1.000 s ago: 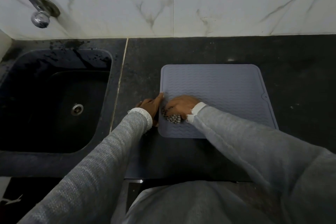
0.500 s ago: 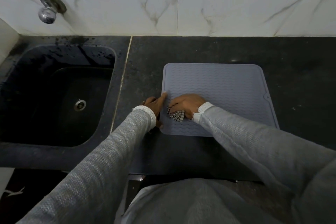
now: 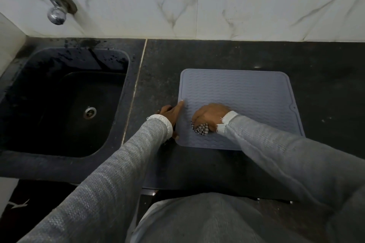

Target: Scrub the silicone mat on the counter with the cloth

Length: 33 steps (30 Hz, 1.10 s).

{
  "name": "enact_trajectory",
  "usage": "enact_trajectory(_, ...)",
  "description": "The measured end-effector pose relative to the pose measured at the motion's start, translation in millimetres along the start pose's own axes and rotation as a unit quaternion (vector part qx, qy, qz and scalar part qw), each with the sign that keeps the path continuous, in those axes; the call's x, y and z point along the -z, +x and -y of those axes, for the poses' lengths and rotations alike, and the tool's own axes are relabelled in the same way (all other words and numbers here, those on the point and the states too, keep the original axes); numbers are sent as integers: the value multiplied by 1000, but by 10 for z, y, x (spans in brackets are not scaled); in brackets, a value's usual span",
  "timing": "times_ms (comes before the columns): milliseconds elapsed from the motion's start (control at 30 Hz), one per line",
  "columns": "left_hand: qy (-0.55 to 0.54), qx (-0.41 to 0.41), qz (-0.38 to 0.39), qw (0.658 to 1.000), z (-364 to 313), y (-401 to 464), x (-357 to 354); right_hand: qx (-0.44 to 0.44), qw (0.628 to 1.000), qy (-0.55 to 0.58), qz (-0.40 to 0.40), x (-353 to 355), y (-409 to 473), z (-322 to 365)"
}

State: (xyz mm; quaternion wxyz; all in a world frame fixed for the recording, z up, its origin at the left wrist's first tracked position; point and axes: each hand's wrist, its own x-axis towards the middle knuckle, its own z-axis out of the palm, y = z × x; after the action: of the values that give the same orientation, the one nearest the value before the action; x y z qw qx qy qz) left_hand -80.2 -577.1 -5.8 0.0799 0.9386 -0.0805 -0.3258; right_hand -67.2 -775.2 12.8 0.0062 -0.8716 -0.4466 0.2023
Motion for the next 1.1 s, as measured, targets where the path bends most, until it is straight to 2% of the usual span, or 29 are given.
enact_trajectory(67, 1, 4, 5, 1000, -11, 22, 3, 13, 998, 32, -59, 24, 127, 163)
enact_trajectory(133, -4, 6, 4, 1000, -1, 61, -16, 37, 996, 32, -77, -9, 230, 307)
enact_trajectory(233, -5, 6, 0, 1000, -1, 41, -21, 17, 998, 33, -56, -89, 219, 302)
enact_trajectory(333, -7, -2, -3, 1000, 25, 35, -35, -10, 998, 51, 22, -103, 42, 121)
enact_trajectory(433, -14, -2, 0, 1000, 37, 24, -45, 28, 999, 40, 3, -127, -56, 21)
enact_trajectory(600, 6, 14, 12, 1000, -7, 54, -39, -18, 998, 53, -20, -29, 175, 157)
enact_trajectory(667, 13, 10, 10, 1000, -2, 78, -50, 0, 998, 38, -46, -35, 246, 236)
enact_trajectory(833, -13, 13, 18, 1000, 16, 53, -49, 0, 999, 26, -19, -160, -22, -68)
enact_trajectory(900, -25, 11, 17, 999, -3, 39, -41, 14, 998, 53, -38, -186, -238, -236)
enact_trajectory(1000, -33, 11, 14, 999, -23, 29, -46, 21, 999, 42, -1, -185, -348, -318)
enact_trajectory(1100, -11, 10, 10, 1000, -42, 12, -50, 16, 998, 50, -46, -180, -193, -251)
